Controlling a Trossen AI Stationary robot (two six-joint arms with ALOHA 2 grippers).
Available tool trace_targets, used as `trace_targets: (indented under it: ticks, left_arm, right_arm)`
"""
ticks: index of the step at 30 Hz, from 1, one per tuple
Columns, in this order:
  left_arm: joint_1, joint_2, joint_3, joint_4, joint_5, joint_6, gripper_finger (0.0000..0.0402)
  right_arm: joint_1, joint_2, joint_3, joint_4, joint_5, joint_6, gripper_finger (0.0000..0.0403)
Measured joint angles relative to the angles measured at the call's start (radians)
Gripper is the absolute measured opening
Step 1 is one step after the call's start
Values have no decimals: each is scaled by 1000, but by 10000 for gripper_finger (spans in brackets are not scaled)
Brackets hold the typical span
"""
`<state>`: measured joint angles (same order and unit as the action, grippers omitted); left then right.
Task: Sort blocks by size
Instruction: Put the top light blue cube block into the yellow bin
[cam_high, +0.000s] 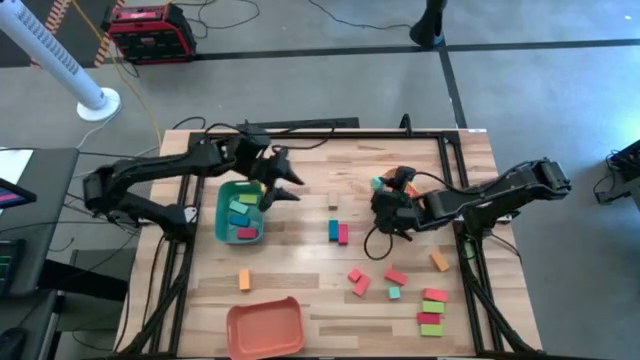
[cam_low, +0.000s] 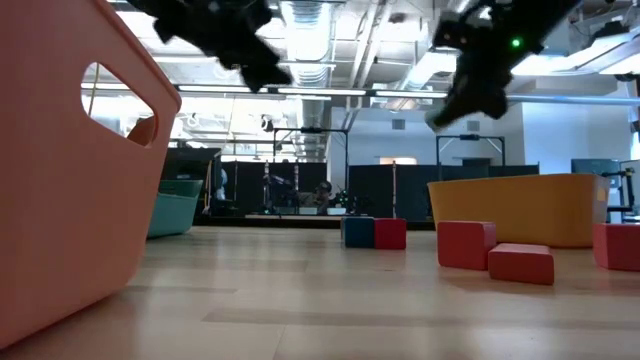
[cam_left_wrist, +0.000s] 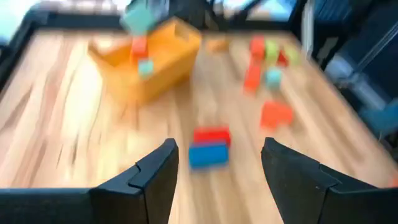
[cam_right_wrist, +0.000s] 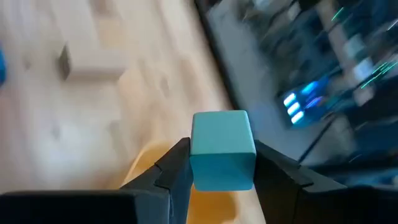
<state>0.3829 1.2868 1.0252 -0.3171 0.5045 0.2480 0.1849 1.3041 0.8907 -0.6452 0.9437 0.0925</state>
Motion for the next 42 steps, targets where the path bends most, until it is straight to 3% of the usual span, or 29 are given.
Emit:
trace_targets:
  ticks: [6, 14, 19, 25, 32, 42]
  left_arm:
    - [-44, -55, 0, -284, -122, 72, 213]
    - [-132, -40, -4, -494, -164, 76, 212]
    - [-185, -44, -66, -472, -181, 88, 212]
    - [-222, -29, -135, -308, -182, 89, 212]
    - [-228, -23, -147, -255, -181, 92, 212]
    - [-231, -24, -147, -200, -180, 88, 212]
  right_arm:
    - [-106, -25, 2, -167, -255, 209, 171]
    - [-171, -25, 2, -250, -398, 278, 171]
    - [-209, -25, 2, -271, -451, 300, 171]
    - [-276, -25, 2, -273, -509, 296, 171]
    - [-347, -25, 2, -286, -621, 295, 171]
    - [-413, -23, 2, -292, -681, 266, 185]
